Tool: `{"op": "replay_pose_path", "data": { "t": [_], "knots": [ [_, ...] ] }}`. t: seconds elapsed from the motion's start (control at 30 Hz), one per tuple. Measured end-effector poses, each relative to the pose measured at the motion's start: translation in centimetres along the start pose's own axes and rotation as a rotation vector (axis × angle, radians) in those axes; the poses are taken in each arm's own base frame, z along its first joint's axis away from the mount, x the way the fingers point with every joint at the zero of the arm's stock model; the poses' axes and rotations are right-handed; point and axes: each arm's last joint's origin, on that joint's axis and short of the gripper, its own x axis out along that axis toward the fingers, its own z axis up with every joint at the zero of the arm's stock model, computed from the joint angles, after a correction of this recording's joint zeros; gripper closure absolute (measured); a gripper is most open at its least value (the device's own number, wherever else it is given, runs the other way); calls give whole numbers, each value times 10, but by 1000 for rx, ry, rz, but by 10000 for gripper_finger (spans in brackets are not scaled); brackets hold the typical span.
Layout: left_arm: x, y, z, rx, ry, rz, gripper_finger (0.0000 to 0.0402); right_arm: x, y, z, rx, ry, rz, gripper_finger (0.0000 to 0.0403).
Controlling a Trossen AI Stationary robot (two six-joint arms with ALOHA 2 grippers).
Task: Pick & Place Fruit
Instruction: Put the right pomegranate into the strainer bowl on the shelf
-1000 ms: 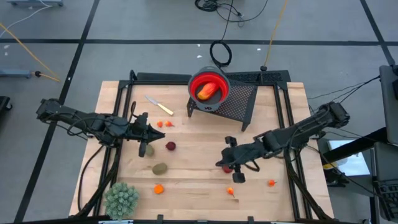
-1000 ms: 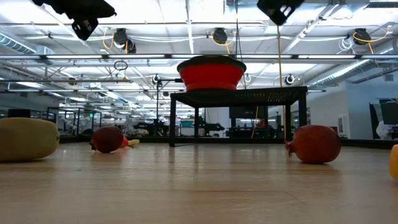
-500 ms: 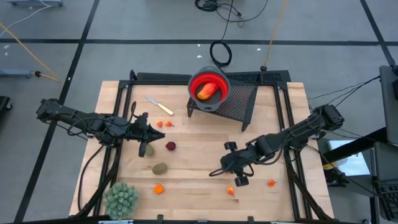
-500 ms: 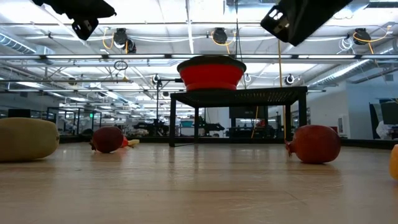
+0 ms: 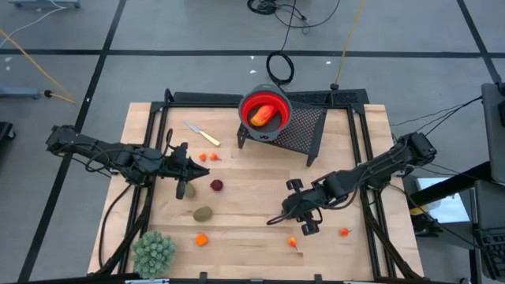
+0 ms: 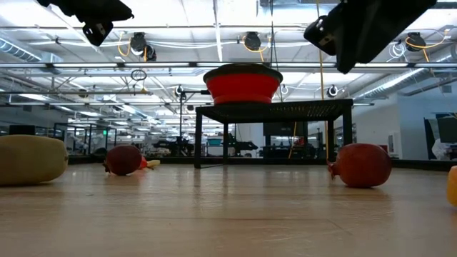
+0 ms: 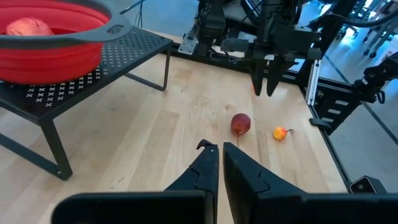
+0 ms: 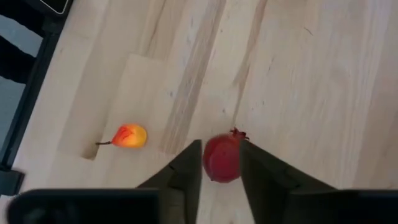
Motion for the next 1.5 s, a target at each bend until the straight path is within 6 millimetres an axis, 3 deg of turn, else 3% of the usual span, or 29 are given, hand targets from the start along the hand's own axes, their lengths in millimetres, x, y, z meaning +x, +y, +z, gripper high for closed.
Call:
{"op": "replay_pose_path", "data": {
  "t": [0.33,0.57,0.8,1.5],
  "knots": [
    [0,0,0,-1,0,0,380,21,-3,-15,37,-33,3,163],
    [0,0,0,-1,-1,0,380,33,-5,-29,70,-15,1,107],
    [0,0,0,-1,-1,2,380,47,-7,-42,138,-65,-24,90],
    [0,0,0,8,-2,4,380,62,-14,-61,194,-108,-25,89]
  ]
}}
